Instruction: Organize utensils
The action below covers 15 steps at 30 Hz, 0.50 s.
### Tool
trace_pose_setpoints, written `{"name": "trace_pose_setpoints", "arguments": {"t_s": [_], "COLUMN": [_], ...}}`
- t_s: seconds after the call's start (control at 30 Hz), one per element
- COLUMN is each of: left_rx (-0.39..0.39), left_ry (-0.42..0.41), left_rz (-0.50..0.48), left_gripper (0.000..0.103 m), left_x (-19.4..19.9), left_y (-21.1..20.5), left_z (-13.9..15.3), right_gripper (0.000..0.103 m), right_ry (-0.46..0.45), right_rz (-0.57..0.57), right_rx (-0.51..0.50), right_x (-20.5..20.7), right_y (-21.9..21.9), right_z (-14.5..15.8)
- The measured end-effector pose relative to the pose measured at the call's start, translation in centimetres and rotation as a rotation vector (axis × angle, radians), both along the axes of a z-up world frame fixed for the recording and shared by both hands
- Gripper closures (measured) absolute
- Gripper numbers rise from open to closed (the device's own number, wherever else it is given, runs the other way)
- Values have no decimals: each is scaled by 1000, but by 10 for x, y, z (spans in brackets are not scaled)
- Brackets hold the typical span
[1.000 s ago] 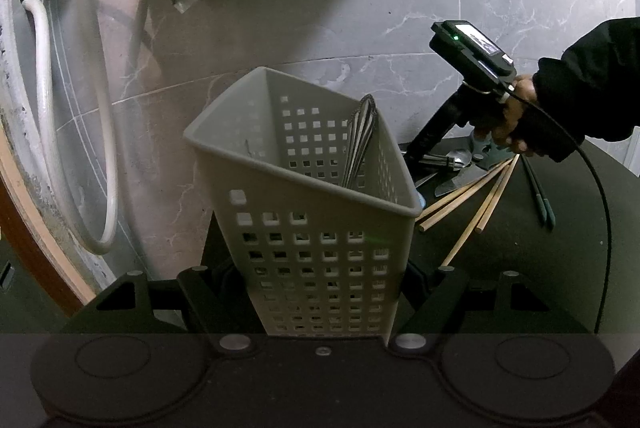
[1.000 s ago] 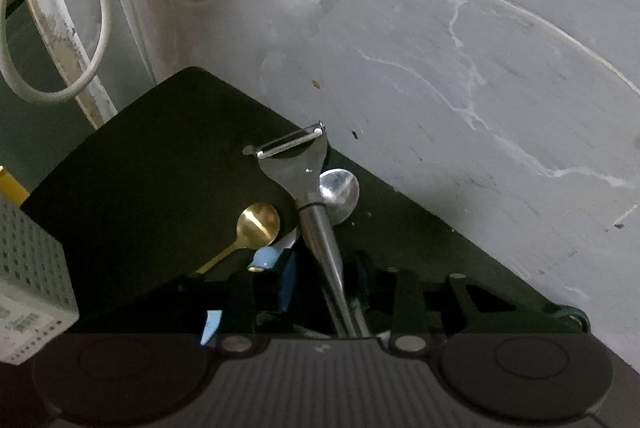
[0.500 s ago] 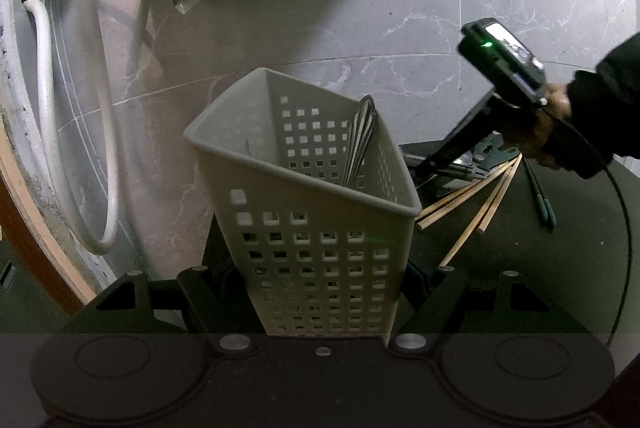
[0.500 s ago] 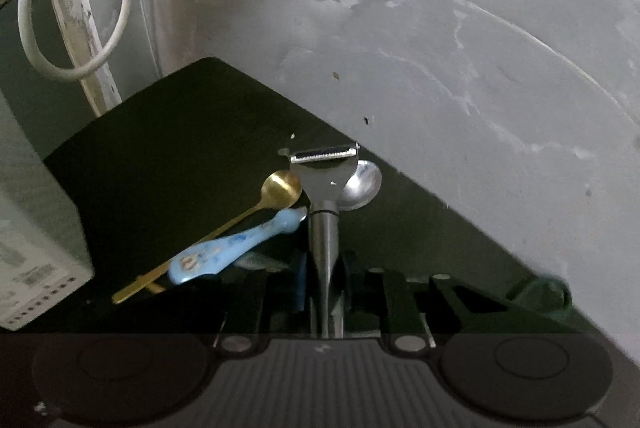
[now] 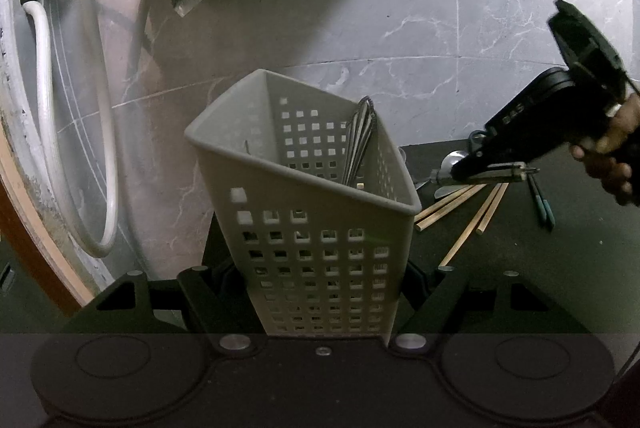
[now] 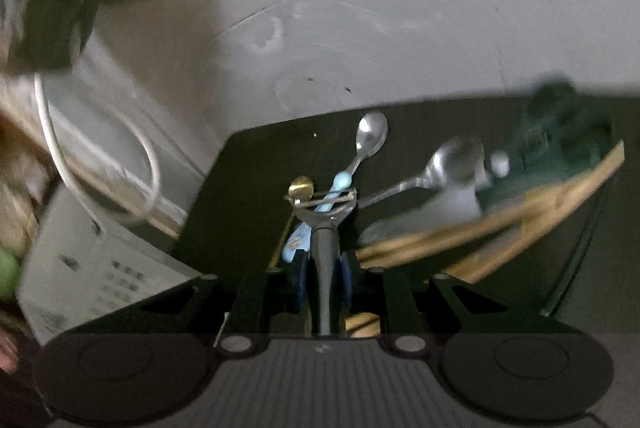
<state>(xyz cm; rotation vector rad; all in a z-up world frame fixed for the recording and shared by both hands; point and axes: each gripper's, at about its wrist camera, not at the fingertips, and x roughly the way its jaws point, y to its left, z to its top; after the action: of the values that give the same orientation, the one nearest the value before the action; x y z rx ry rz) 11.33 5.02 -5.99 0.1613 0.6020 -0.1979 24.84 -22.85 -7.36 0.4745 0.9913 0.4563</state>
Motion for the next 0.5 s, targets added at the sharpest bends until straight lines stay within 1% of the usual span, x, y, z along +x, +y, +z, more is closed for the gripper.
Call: {"name": "trace_pose_setpoints", "arguments": {"t_s": [0.1,0.27,0.37,0.43,0.5], "left_rx": [0,1,1,1,1], "left_ry": [0,-1,-2,-2,-2], "left_rz": [0,-1,-2,-1,-1], "left_gripper": [26,25,25,25,25], "left_x": [0,0,0,0,0], "left_y": [0,-1,-1,-1,-1], "left_z": [0,0,0,0,0], "right_gripper": [83,83,83,83,83], "right_ry": [57,186,237,250,240], "right_rz": [-58,-145,-189,-210,-222], "right_rx": [94,322,428,473,484], "right_x": [-6,-17,-24,-30,-34], "right_y": [-5,-19,-26,-29,-28], "right_z": [-12,-30,-39,-42,-39]}}
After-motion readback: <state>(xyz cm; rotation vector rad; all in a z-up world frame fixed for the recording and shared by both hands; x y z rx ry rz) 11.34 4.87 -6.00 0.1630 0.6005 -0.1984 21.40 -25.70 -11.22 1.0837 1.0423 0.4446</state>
